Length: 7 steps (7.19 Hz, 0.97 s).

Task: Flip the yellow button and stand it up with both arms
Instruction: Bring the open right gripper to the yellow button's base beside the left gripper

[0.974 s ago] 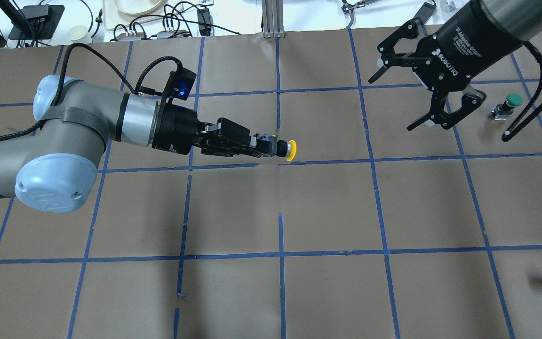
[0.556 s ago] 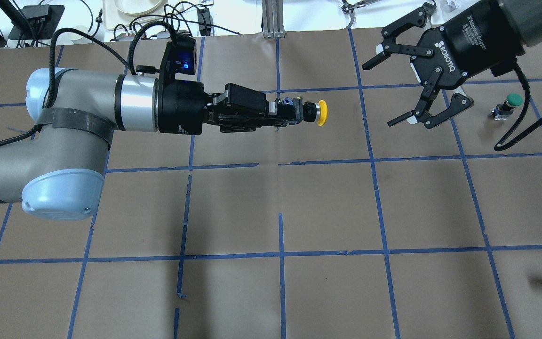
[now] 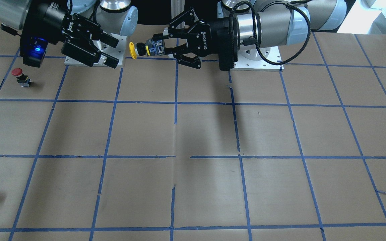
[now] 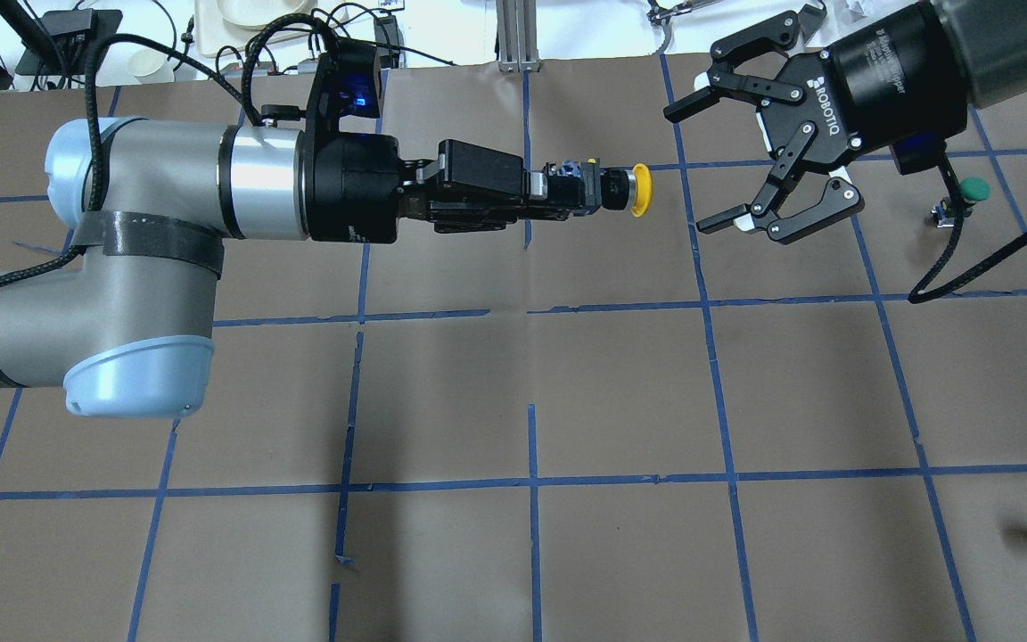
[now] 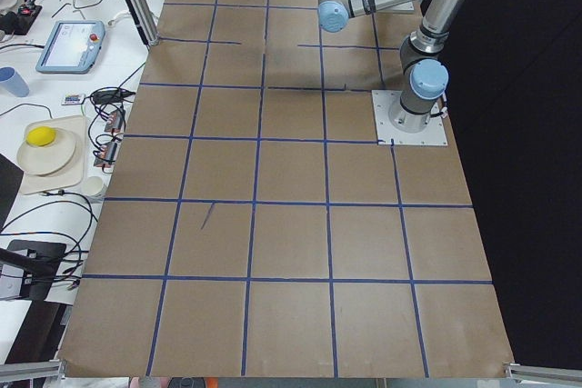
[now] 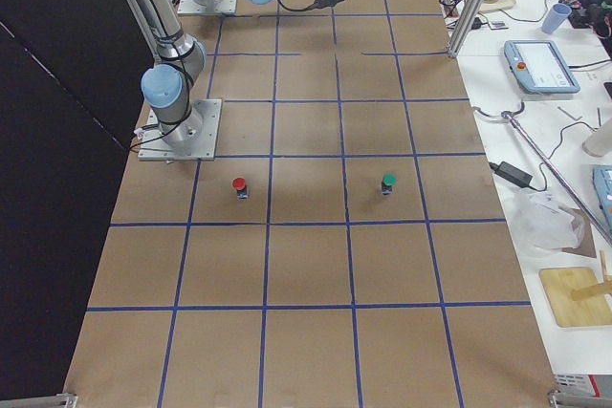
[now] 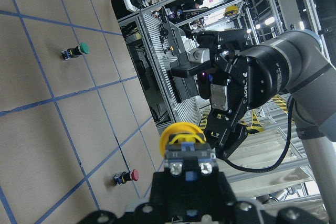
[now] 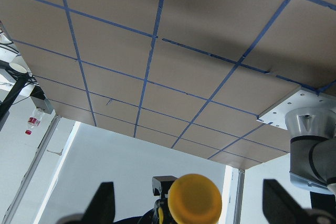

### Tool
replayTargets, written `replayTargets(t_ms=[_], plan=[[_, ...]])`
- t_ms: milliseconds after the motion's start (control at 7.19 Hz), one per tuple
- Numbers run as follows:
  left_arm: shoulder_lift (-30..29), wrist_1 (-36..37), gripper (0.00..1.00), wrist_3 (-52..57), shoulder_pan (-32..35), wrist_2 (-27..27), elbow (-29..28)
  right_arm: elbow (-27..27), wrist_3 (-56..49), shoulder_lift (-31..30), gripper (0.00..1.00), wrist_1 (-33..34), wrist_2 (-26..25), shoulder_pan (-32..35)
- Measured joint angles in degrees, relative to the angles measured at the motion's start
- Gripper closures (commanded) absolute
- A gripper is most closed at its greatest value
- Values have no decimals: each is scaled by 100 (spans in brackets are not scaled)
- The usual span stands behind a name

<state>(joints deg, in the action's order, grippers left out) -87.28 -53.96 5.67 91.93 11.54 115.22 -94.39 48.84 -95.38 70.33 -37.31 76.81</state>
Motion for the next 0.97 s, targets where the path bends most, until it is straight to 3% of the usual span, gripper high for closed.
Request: replayTargets(t_ms=[417, 974], plan=[[56, 25, 91, -129, 104, 6, 0, -17, 52, 18, 1, -23, 44, 129], [85, 37, 91, -223, 114, 15, 0, -13, 59, -18, 19, -190, 51, 192]])
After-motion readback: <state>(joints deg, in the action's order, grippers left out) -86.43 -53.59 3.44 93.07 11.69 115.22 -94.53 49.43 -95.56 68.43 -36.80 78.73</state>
